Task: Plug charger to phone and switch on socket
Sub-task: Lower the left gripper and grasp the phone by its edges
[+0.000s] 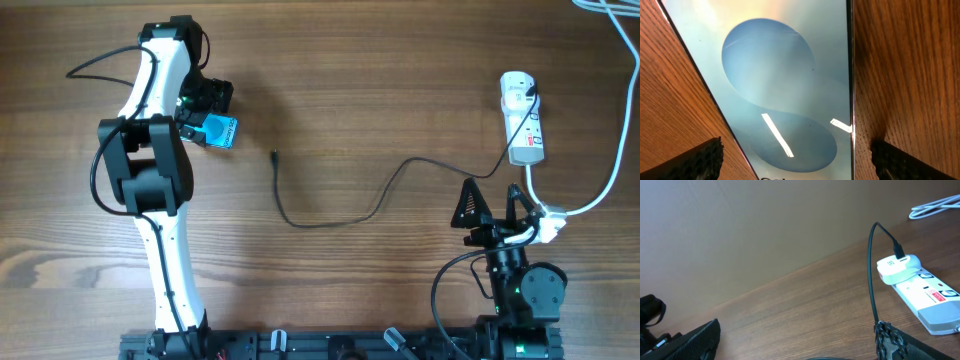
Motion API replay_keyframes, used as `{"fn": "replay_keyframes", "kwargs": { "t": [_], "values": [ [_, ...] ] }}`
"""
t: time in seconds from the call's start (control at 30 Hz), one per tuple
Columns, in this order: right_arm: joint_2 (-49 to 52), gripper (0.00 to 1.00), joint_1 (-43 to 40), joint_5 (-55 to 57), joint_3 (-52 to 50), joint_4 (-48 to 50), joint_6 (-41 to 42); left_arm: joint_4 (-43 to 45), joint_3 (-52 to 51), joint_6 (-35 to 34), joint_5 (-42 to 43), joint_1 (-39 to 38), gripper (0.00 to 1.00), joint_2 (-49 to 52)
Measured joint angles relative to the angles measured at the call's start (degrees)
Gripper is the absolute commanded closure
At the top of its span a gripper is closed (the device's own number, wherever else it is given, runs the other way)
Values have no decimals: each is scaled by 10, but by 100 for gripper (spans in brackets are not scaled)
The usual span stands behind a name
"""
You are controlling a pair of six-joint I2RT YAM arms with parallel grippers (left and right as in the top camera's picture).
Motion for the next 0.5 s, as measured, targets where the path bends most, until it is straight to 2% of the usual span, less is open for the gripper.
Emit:
{"fn": "replay_keyframes", "kwargs": {
  "t": [0.5],
  "values": [
    [0,0,0,0,0,0,0,-1,1,4,-6,0,0,3]
  ]
}}
